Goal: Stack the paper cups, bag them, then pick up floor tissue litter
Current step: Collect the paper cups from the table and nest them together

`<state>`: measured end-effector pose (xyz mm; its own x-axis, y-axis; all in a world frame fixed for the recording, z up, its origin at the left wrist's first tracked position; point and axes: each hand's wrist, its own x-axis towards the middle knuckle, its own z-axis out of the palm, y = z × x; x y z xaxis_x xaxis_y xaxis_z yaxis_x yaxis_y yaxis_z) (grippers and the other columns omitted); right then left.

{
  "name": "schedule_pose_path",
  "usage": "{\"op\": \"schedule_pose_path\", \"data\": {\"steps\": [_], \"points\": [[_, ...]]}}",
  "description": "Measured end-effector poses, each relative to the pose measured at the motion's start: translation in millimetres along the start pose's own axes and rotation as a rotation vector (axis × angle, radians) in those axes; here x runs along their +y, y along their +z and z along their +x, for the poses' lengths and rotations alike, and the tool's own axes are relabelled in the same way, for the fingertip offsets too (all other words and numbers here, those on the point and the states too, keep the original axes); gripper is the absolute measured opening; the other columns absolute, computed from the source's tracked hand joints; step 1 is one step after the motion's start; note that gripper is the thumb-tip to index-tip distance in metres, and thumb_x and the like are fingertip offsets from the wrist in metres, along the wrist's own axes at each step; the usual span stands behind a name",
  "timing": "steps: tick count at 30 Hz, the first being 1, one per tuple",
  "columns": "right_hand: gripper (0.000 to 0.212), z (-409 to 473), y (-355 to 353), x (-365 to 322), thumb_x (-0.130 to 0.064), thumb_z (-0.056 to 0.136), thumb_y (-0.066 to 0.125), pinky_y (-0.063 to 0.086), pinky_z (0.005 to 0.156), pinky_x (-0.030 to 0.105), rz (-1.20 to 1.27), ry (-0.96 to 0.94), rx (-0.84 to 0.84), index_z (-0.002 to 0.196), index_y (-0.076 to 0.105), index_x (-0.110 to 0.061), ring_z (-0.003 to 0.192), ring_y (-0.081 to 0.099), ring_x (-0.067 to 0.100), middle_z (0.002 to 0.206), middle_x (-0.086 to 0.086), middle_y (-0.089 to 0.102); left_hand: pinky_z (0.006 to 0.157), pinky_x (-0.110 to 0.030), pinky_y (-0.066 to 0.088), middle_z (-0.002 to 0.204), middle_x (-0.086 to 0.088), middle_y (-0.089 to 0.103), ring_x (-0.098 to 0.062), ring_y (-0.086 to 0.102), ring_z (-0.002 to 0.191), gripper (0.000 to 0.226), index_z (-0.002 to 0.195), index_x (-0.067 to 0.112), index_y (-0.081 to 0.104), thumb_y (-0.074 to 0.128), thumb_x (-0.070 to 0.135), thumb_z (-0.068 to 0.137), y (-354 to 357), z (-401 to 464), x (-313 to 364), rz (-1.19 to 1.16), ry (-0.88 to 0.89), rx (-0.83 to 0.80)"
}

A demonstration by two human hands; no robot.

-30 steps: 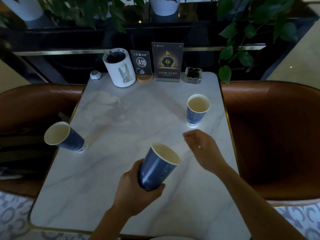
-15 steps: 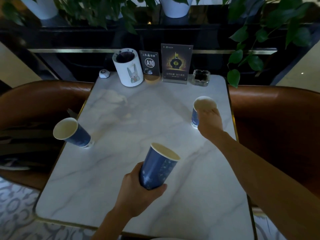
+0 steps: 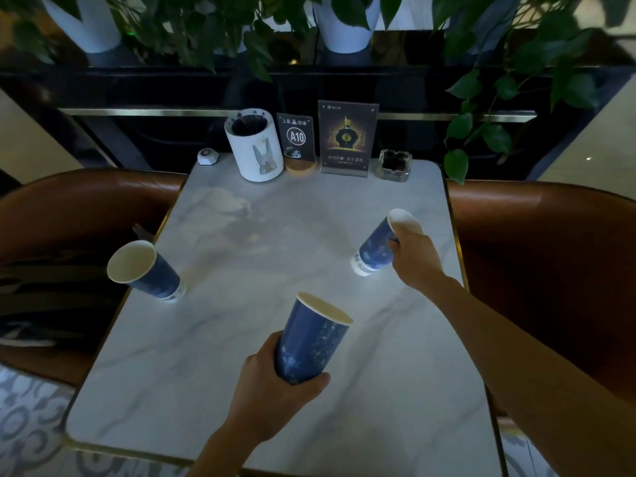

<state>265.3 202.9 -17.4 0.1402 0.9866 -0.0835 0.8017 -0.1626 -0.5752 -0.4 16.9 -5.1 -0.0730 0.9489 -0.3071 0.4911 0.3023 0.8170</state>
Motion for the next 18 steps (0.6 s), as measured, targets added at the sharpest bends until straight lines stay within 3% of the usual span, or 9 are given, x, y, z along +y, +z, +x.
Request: {"op": "schedule_pose_path", "data": {"steps": [3, 5, 7, 10, 15, 17, 18], "points": [[0.027, -17, -5, -1, -0.024, 0.098, 0.05, 0.042, 0.076, 0.02, 0.098, -0.081, 0.042, 0.12, 0.054, -0.007, 0.083, 0.052, 0.016, 0.097, 0.0, 0.053, 0.046, -0.028, 0.058, 0.078, 0.01, 0.074, -0.013, 0.071, 0.057, 0.07, 0.104, 0.045, 0.053, 0.09, 0.059, 0.047, -4, -2, -4, 0.029, -0.019, 0.024], [0.015, -32, -10, -5, -0.022, 0.096, 0.054, 0.038, 0.062, 0.004, 0.175, -0.12, 0.066, 0.099, 0.058, -0.008, 0.067, 0.053, 0.012, 0.083, 0.0, 0.057, 0.047, -0.028, 0.058, 0.083, 0.007, 0.073, -0.013, 0.071, 0.056, 0.078, 0.107, 0.042, 0.048, 0.09, 0.061, 0.044, -7, -2, -6, 0.049, -0.039, 0.024], [0.019, -49, -16, -7, -0.018, 0.094, 0.057, 0.036, 0.051, 0.002, 0.216, -0.141, 0.104, 0.078, 0.052, -0.01, 0.056, 0.048, 0.006, 0.064, -0.004, 0.051, 0.048, -0.03, 0.06, 0.087, 0.006, 0.071, -0.013, 0.071, 0.056, 0.081, 0.106, 0.04, 0.046, 0.09, 0.062, 0.042, -9, -2, -8, 0.075, -0.062, 0.008], [0.026, -71, -27, -7, -0.015, 0.093, 0.058, 0.035, 0.049, 0.007, 0.263, -0.165, 0.105, 0.071, 0.052, -0.004, 0.052, 0.045, 0.01, 0.059, 0.0, 0.05, 0.044, -0.025, 0.057, 0.08, 0.005, 0.071, -0.013, 0.072, 0.056, 0.071, 0.1, 0.037, 0.052, 0.091, 0.059, 0.044, -11, -3, -11, 0.049, -0.054, -0.01], [0.03, -96, -44, -11, -0.017, 0.098, 0.051, 0.035, 0.049, 0.024, 0.386, -0.191, 0.117, 0.074, 0.054, 0.0, 0.059, 0.053, 0.032, 0.066, 0.019, 0.057, 0.047, -0.012, 0.052, 0.092, 0.035, 0.067, -0.002, 0.072, 0.064, 0.058, 0.1, 0.038, 0.057, 0.084, 0.063, 0.056, -12, -8, -7, 0.046, 0.007, -0.062], [0.03, -103, -51, -15, -0.017, 0.099, 0.048, 0.036, 0.049, 0.025, 0.432, -0.206, 0.142, 0.072, 0.054, -0.006, 0.058, 0.055, 0.026, 0.063, 0.015, 0.056, 0.048, -0.013, 0.053, 0.092, 0.032, 0.069, -0.005, 0.073, 0.065, 0.057, 0.102, 0.038, 0.058, 0.082, 0.064, 0.057, -12, -9, -7, 0.031, 0.007, -0.076], [0.031, -105, -53, -16, -0.018, 0.099, 0.048, 0.036, 0.047, 0.018, 0.457, -0.209, 0.15, 0.069, 0.054, -0.014, 0.055, 0.055, 0.016, 0.061, 0.007, 0.055, 0.049, -0.014, 0.054, 0.091, 0.03, 0.07, -0.007, 0.073, 0.065, 0.058, 0.104, 0.039, 0.058, 0.082, 0.066, 0.058, -12, -10, -6, 0.026, 0.008, -0.083]]}}
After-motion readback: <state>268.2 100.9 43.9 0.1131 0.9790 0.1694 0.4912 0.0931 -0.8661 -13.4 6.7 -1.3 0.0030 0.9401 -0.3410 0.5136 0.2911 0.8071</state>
